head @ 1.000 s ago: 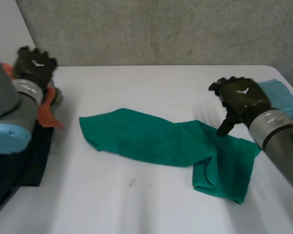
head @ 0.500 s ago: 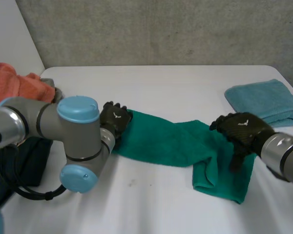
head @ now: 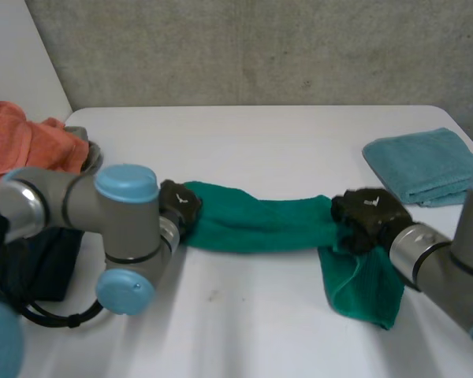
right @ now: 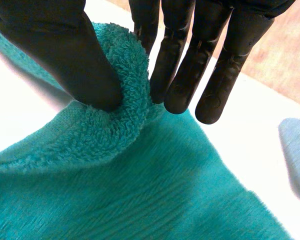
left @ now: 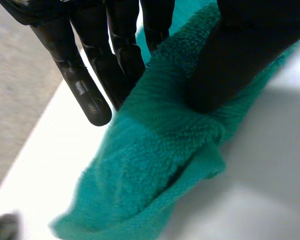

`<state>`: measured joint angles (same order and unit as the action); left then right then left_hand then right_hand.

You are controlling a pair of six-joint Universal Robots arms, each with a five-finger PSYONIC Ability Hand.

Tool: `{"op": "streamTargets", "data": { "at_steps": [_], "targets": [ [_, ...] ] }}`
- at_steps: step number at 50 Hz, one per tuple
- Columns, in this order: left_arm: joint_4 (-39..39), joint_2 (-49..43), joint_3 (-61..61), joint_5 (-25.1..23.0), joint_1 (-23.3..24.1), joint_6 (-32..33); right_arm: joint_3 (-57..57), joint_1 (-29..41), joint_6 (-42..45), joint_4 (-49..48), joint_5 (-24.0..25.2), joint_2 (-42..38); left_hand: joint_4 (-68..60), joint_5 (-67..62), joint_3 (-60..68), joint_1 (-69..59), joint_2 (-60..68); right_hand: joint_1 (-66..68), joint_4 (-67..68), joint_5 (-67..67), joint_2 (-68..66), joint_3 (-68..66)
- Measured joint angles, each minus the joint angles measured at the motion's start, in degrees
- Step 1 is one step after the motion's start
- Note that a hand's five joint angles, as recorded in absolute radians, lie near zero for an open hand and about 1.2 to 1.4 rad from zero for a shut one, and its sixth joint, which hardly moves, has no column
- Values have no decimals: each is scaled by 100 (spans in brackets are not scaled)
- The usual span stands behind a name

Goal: Fold the laundry.

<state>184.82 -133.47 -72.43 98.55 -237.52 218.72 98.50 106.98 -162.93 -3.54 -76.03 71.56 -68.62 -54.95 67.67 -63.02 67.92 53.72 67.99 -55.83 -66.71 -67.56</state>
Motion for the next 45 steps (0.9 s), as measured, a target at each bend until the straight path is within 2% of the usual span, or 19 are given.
{"op": "streamTargets", "data": {
  "at_steps": [3, 6, 7, 8, 12, 15, 19, 25, 33, 36, 37, 38, 39, 40, 41, 42, 43, 44, 45],
  "targets": [
    [-110, 485, -206, 102, 0, 62, -86, -11, 252, 219, 4, 454, 0, 0, 0, 0, 5, 0, 0, 0, 0, 0],
    [-314, 1440, -548, 239, -5, 18, -300, -37, 652, 668, 35, 1083, -1, 0, 0, 0, 8, 0, 1, 0, 0, 0],
    [-314, 1440, -548, 239, -5, 18, -300, -37, 652, 668, 35, 1083, -1, 0, 0, 0, 8, 0, 1, 0, 0, 0],
    [-434, 2054, -707, 287, -13, -98, -532, -76, 893, 1012, 68, 1465, -2, 0, 10, 0, 11, 0, 1, 0, 0, 0],
    [-676, 3081, -908, 313, -41, -455, -1169, -157, 1204, 1684, 121, 2001, -3, 0, 30, 0, 25, 0, 2, 0, 0, 0],
    [-820, 3566, -944, 290, -89, -736, -1679, -202, 1294, 2069, 152, 2178, -3, 0, 36, 0, 30, 0, 3, 0, 0, 0],
    [-890, 3752, -898, 251, -227, -914, -2194, -230, 1314, 2307, 168, 2070, -3, 0, 36, 0, 30, 11, 3, 0, 0, 0],
    [-866, 3167, -556, 218, -544, -967, -3119, -147, 1384, 2448, 135, 883, -4, -70, 37, 0, 30, 189, 3, -61, 0, 0],
    [-897, 1161, 356, 273, -663, -888, -4189, 289, 1852, 2391, 93, -1127, -4, -70, 37, 0, 30, 189, 4, -61, 0, 0],
    [-899, 696, 542, 296, -681, -840, -4365, 468, 1936, 2362, 117, -1574, 166, 39, -118, 91, -125, 189, 4, -76, 0, 0],
    [-896, 513, 608, 302, -698, -812, -4412, 555, 1946, 2355, 134, -1749, 544, 308, -477, 304, -571, 187, 4, -87, 3, 0],
    [-889, 294, 668, 310, -728, -770, -4421, 578, 1946, 2353, 137, -1793, 1845, 1538, -1753, 1647, -1908, 153, -70, -34, 53, 66],
    [-889, 294, 668, 310, -728, -770, -4421, 578, 1946, 2353, 137, -1793, 1845, 1538, -1753, 1647, -1908, 153, -70, -34, 53, 66],
    [-872, 127, 707, 313, -761, -730, -4446, 777, 1870, 2330, 166, -2123, 3289, 2940, -3224, 3035, -3274, -162, -559, 379, 489, 535],
    [-857, 60, 713, 315, -776, -711, -4427, 828, 1788, 2316, 164, -2196, 3796, 3449, -3660, 3482, -3707, -1923, -2475, 2198, 2402, 2442],
    [-827, 10, 711, 318, -787, -694, -4393, 865, 1666, 2298, 154, -2237, 4710, 4314, -4550, 4258, -4594, -2903, -3475, 3209, 3417, 3439],
    [-815, -1, 708, 320, -790, -689, -4382, 873, 1622, 2290, 150, -2242, 5079, 4651, -4913, 4688, -5020, -3100, -3694, 3432, 3753, 3658],
    [-779, -11, 699, 327, -793, -683, -4339, 888, 1445, 2263, 129, -2229, 5308, 4884, -5144, 4890, -5224, -3752, -4608, 4351, 4628, 4651],
    [-753, -5, 686, 336, -793, -682, -4318, 890, 1350, 2249, 117, -2209, 5499, 5126, -5358, 4991, -5386, -3752, -4608, 4351, 4628, 4651]
  ]
}}
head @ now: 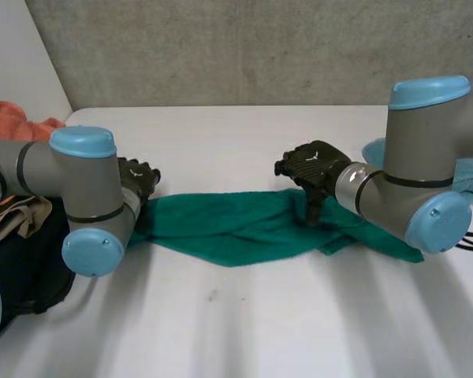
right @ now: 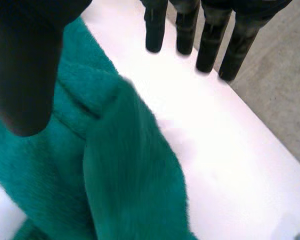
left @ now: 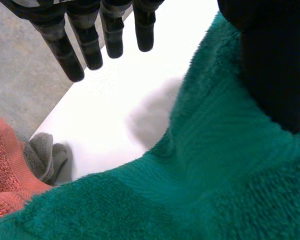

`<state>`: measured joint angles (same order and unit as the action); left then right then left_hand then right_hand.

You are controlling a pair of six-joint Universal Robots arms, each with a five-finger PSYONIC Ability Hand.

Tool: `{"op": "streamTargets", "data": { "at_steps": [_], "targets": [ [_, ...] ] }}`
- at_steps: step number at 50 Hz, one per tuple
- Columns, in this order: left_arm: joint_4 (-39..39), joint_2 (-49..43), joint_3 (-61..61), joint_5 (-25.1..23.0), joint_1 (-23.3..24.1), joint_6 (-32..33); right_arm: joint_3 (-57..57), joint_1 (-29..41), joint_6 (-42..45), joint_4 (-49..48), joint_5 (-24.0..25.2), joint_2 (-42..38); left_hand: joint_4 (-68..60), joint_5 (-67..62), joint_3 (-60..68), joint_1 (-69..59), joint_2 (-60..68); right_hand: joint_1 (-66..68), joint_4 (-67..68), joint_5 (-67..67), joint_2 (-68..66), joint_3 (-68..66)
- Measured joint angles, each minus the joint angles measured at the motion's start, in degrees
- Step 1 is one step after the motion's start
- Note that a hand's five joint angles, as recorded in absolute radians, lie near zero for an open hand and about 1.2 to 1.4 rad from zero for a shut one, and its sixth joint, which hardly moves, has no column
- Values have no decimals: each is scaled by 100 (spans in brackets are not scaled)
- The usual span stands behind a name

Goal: Fold the laundry.

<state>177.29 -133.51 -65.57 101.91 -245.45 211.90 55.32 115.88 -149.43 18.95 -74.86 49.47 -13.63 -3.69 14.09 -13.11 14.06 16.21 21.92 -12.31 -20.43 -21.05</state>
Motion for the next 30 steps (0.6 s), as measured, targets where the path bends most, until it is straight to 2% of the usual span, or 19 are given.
{"op": "streamTargets", "data": {
  "at_steps": [1, 7, 9, 11, 17, 21, 25, 30],
  "targets": [
    [82, 60, -47, 33, 1, -6, 66, -15, -298, -48, -43, 96, 0, 0, 0, 0, 0, -480, -845, 809, 736, 825],
    [555, 680, -565, 162, 39, -62, 504, -461, -1262, -211, -259, 754, -165, -170, 131, -221, 157, -499, -878, 842, 801, 915],
    [599, 752, -639, 167, 50, -69, 537, -498, -1293, -215, -267, 794, -165, -170, 131, -221, 157, -499, -878, 842, 801, 915],
    [846, 1186, -1128, 176, 158, -111, 950, -908, -1500, -232, -307, 1220, -649, -638, 579, -722, 584, -499, -878, 842, 801, 915],
    [982, 1663, -2023, 151, 711, -172, 1770, -1323, -1067, -220, -189, 1596, -766, -761, 713, -785, 708, -499, -878, 842, 801, 915],
    [1012, 1730, -2409, 161, 1000, -182, 2434, -1481, -423, -405, -83, 1671, -766, -761, 713, -785, 708, -499, -878, 842, 801, 915],
    [1033, 1699, -2470, 166, 1024, -177, 2641, -1518, -212, -621, -59, 1651, -766, -761, 713, -785, 708, -499, -878, 842, 801, 915],
    [1125, 1462, -2356, 168, 803, -151, 2827, -1619, -6, -1217, -40, 1347, -763, -760, 712, -784, 708, -478, -862, 813, 737, 788]
  ]
}}
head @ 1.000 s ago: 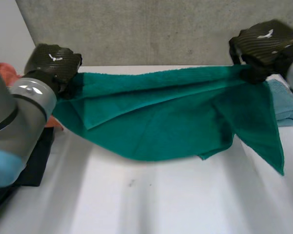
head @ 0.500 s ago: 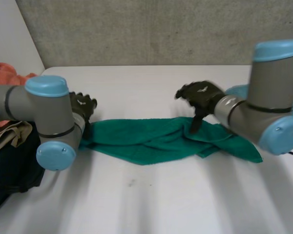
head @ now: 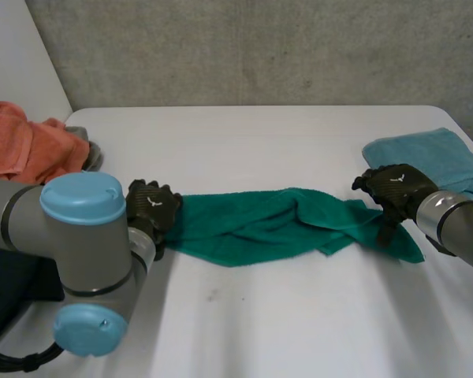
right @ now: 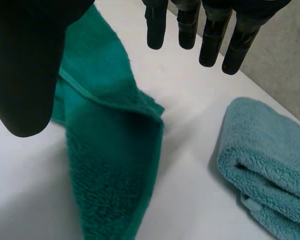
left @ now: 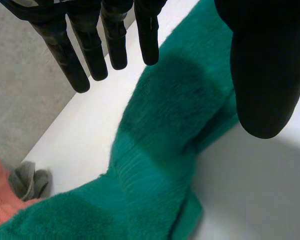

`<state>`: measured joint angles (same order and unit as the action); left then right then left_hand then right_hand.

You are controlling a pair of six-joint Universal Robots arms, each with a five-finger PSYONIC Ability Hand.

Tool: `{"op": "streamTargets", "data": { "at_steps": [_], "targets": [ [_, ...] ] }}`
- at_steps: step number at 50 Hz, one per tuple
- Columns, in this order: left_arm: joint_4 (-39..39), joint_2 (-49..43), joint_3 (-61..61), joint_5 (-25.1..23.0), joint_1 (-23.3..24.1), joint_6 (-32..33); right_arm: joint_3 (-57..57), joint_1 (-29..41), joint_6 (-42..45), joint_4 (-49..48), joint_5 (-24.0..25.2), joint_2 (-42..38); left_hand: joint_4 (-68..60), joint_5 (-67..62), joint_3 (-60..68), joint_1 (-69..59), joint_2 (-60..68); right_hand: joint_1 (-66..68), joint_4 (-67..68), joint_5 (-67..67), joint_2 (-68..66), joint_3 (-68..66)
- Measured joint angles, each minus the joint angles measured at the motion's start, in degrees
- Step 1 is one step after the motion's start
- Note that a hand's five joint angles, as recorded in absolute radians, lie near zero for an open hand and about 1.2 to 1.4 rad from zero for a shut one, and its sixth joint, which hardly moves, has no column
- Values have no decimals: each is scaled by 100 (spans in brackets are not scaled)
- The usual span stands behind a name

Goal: Fold the laundry.

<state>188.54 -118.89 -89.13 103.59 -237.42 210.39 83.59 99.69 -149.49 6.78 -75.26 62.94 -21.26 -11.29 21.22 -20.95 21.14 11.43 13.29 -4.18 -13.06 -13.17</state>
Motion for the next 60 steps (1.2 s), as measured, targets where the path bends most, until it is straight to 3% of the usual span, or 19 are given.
{"op": "streamTargets", "data": {
  "at_steps": [14, 16, 18, 19, 20, 21, 22, 23, 29, 37, 40, 43, 47, 52, 60],
  "targets": [
    [294, -733, 506, -5, -318, 294, -487, -114, -28, -284, 26, -796, 7, 19, -9, 12, -9, 1132, 1333, -1156, -1315, -1346],
    [304, -810, 549, -8, -337, 413, -595, -115, -30, -274, 32, -912, -25, -25, 27, -44, 27, 1937, 2208, -2002, -2210, -2218],
    [310, -855, 569, -10, -350, 487, -636, -116, -31, -268, 34, -960, -542, -544, 541, -657, 611, 2315, 2629, -2416, -2740, -2639],
    [320, -931, 608, -19, -374, 627, -707, -116, -34, -261, 38, -1020, -1949, -1920, 1932, -2203, 1953, 3595, 4119, -3876, -4175, -4122],
    [323, -962, 633, -23, -386, 688, -743, -116, -36, -255, 40, -1043, -2179, -2144, 2162, -2437, 2185, 4203, 5031, -4818, -5087, -5018],
    [321, -982, 649, -25, -396, 726, -765, -117, -38, -250, 39, -1056, -3362, -3299, 3324, -3589, 3361, 4258, 5175, -4965, -5252, -5185],
    [317, -1002, 667, -30, -405, 763, -783, -117, -39, -243, 37, -1063, -3749, -3681, 3785, -3941, 3830, 4277, 5350, -5119, -5375, -5339],
    [311, -1016, 690, -34, -416, 800, -811, -116, -40, -231, 32, -1063, -4461, -4293, 4396, -4261, 4445, 4277, 5425, -5163, -5392, -5410],
    [211, -915, 706, -29, -439, 870, -818, -129, -14, -112, 34, -928, -4716, -4366, 4646, -4261, 4691, 4277, 5472, -5167, -5393, -5445],
    [-777, 1012, 210, -74, -501, 597, -710, -557, 658, 1148, 189, 426, -4736, -4366, 4650, -4261, 4697, 4277, 5473, -5167, -5392, -5445],
    [-1034, 1324, 162, -131, -513, 479, -723, -608, 816, 1386, 232, 622, -4736, -4366, 4654, -4261, 4698, 4277, 5473, -5167, -5392, -5445],
    [-1889, 2009, 146, -546, -561, -45, -829, -714, 1342, 2117, 389, 1248, -4737, -4366, 4680, -4261, 4719, 4277, 5473, -5167, -5393, -5445],
    [-2369, 2195, 232, -975, -669, -459, -932, -712, 1513, 2339, 449, 1526, -4738, -4366, 4682, -4261, 4721, 4277, 5474, -5167, -5393, -5445],
    [-2505, 1664, 527, -1388, -1097, -807, -1171, -674, 1512, 2359, 459, 1501, -4738, -4366, 4682, -4261, 4722, 4277, 5474, -5167, -5392, -5445],
    [-2263, -185, 1534, -1381, -1404, -824, -1692, -411, 1193, 1984, 335, 344, -4712, -4364, 4657, -4260, 4687, 4277, 5475, -5167, -5393, -5445]
  ]
}}
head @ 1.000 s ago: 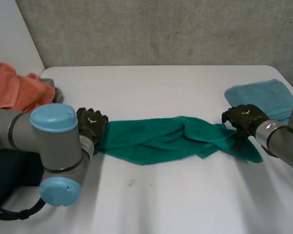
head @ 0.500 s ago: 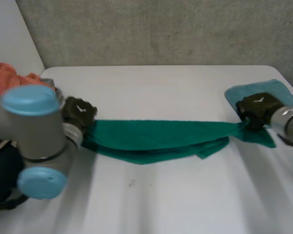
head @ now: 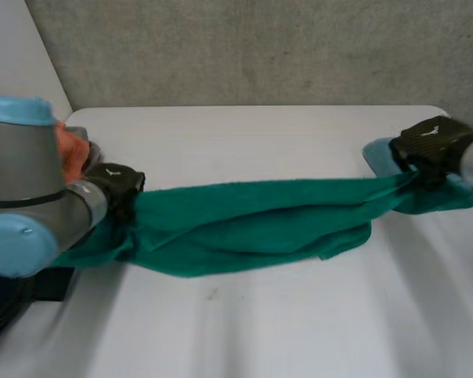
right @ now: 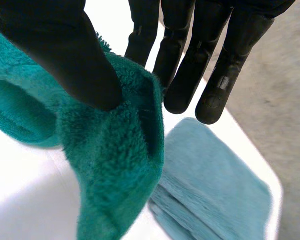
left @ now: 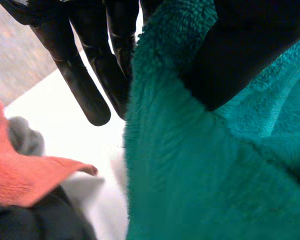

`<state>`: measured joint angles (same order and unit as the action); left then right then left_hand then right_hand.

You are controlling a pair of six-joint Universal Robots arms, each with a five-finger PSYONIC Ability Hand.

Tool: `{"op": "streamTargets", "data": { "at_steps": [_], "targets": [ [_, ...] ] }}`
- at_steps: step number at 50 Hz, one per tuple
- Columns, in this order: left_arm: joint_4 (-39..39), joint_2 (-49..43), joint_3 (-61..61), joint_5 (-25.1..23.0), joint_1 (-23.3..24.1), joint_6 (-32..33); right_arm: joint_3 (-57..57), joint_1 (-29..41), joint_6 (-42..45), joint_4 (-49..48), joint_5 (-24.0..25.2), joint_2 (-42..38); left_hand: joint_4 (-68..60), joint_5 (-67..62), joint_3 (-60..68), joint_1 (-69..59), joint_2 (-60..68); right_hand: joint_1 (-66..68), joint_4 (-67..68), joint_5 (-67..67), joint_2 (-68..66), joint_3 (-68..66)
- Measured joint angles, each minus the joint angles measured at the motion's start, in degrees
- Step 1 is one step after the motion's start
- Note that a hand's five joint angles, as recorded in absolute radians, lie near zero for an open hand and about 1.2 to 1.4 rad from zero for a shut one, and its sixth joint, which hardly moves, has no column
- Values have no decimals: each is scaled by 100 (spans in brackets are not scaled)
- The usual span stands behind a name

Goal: Fold the laundry.

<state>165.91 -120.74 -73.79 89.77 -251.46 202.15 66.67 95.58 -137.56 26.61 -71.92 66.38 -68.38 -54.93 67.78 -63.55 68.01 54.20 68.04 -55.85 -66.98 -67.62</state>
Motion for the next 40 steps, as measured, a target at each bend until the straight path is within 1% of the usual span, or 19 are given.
{"op": "streamTargets", "data": {
  "at_steps": [1, 2, 3, 5, 6, 8, 10, 14, 17, 18, 22, 26, 27, 28, 29, 31, 32, 37, 40],
  "targets": [
    [36, -436, 304, 21, -9, 9, -150, 162, -135, -173, -104, -346, 777, 516, -728, 394, -741, 0, 0, 0, 0, 0],
    [50, -642, 461, 32, -9, 13, -209, 232, -194, -252, -170, -481, 984, 703, -931, 679, -1048, 0, 0, 0, 0, 0],
    [58, -752, 550, 38, -8, 14, -252, 284, -238, -316, -223, -579, 2071, 1733, -1992, 1852, -2035, 0, 0, 0, 0, 0],
    [91, -1100, 853, 65, -3, 20, -356, 413, -343, -484, -379, -806, 3006, 2650, -2907, 2783, -3018, 0, 0, 0, 0, 0],
    [144, -1359, 1104, 114, 6, 24, -462, 566, -457, -708, -615, -1053, 3813, 3469, -3709, 3518, -3759, 0, 0, 0, 0, 0],
    [233, -1566, 1329, 191, 22, 26, -550, 727, -554, -962, -914, -1273, 4513, 4170, -4386, 4118, -4432, 0, -1, 0, 0, 0],
    [361, -1669, 1446, 281, 53, 27, -590, 841, -606, -1154, -1143, -1402, 4783, 4456, -4651, 4250, -4695, 5, 0, 0, 0, 0],
    [759, -1498, 1283, 452, 203, 30, -586, 1032, -664, -1605, -1577, -1539, 4821, 4529, -4699, 4250, -4742, 38, 0, 0, 0, 0],
    [977, -1191, 968, 492, 297, 31, -560, 1078, -684, -1816, -1715, -1552, 4806, 4494, -4690, 4243, -4727, 38, -1, 0, 0, 0],
    [1175, -829, 587, 510, 380, 34, -543, 1101, -711, -2031, -1821, -1552, 4797, 4455, -4686, 4235, -4726, 38, 0, 0, 0, 0],
    [1474, -163, -168, 515, 564, 40, -563, 1108, -750, -2289, -1907, -1560, 4505, 4135, -4439, 4011, -4451, 38, 0, 0, 0, 0],
    [1682, 468, -1013, 530, 915, 46, -724, 1101, -785, -2483, -1953, -1653, 3938, 3589, -3892, 3451, -3927, 45, 0, 1, 0, 0],
    [1687, 491, -1052, 532, 938, 47, -736, 1100, -786, -2486, -1954, -1661, 3938, 3589, -3892, 3451, -3927, 45, 0, 1, 0, 0],
    [1702, 567, -1200, 540, 1017, 49, -784, 1097, -789, -2494, -1956, -1694, 3416, 3074, -3371, 2852, -3360, 45, 0, 1, 0, 0],
    [1705, 624, -1347, 550, 1093, 50, -821, 1094, -791, -2495, -1955, -1717, 3416, 3074, -3371, 2852, -3360, 38, 0, 1, 0, 0],
    [1694, 660, -1515, 561, 1169, 51, -877, 1090, -793, -2487, -1953, -1753, 2647, 2330, -2596, 2050, -2613, 38, 0, 0, 0, 0],
    [1683, 663, -1593, 565, 1199, 52, -896, 1088, -793, -2481, -1951, -1767, 2480, 2164, -2408, 1895, -2425, 38, 0, 0, 0, 0],
    [1603, 580, -1778, 570, 1230, 53, -902, 1085, -792, -2450, -1939, -1778, 1931, 1628, -1897, 1458, -1909, 38, 0, 0, 0, 0],
    [1564, 457, -1783, 570, 1207, 50, -864, 1080, -792, -2436, -1933, -1767, 1911, 1613, -1879, 1453, -1887, 38, 0, 0, 0, 0]
  ]
}}
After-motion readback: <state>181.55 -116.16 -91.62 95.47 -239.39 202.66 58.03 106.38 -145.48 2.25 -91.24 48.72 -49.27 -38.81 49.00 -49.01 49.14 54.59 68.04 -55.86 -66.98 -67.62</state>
